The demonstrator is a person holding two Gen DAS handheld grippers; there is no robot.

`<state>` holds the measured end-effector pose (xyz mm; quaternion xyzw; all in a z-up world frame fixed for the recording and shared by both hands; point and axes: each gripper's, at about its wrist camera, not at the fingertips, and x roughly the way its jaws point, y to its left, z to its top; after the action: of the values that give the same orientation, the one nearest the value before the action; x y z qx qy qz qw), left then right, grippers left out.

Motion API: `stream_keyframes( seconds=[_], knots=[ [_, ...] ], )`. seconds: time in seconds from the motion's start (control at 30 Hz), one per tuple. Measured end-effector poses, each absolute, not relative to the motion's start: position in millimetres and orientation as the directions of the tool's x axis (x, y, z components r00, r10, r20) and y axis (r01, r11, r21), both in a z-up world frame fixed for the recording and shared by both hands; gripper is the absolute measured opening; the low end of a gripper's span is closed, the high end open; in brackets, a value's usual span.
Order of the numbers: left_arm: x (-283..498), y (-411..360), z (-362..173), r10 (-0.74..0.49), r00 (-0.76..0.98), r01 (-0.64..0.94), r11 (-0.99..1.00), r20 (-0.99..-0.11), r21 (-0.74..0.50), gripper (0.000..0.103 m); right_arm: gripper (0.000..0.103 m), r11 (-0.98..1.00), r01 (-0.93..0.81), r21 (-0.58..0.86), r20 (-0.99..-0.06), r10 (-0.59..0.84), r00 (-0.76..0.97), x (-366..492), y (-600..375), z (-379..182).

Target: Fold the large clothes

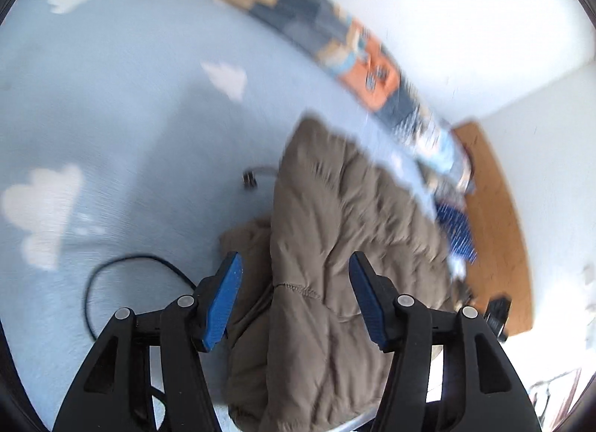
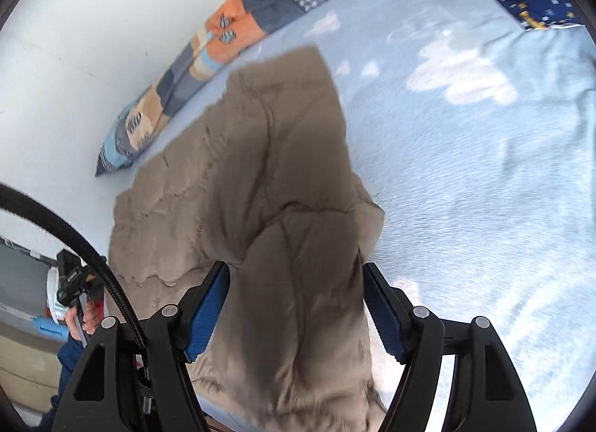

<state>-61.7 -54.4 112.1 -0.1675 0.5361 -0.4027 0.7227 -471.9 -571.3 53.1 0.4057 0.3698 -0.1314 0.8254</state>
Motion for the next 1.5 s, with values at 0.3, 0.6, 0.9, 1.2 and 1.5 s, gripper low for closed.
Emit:
stream_keyframes(
  seconds=[0.3,0.6,0.9,1.2,1.5],
  knots=[
    [-135,38,241,-0.766,0.350,0.565,0.632,-0.539,-0.531,0.060,0.077,0.736,0.462,0.494,-0.574,-0.122,0.810,-557,-504,158],
    [-241,37,332,-0.795,0.383,0.736,0.570,-0.470,-0.365,0.069,0.079,0.847,0.315,0.428,-0.420,-0.122,0.899,-580,-424,235],
    [-304,-18,346,-0.802,0.358,0.814,0.519,-0.478,-0.261,0.083,0.085,0.921,0.230,0.314,-0.427,-0.079,0.901,-547,-375,242],
    [-291,-134,176,-0.591,0.330,0.750,0.638,-0.736,-0.176,0.083,0.076,0.911,0.366,0.191,-0.665,-0.154,0.731,-456,-356,143],
    [-258,-169,74,-0.417,0.328,0.736,0.675,-0.847,-0.047,0.086,0.040,0.903,0.395,0.168,-0.819,-0.095,0.566,-398,-357,42]
  ],
)
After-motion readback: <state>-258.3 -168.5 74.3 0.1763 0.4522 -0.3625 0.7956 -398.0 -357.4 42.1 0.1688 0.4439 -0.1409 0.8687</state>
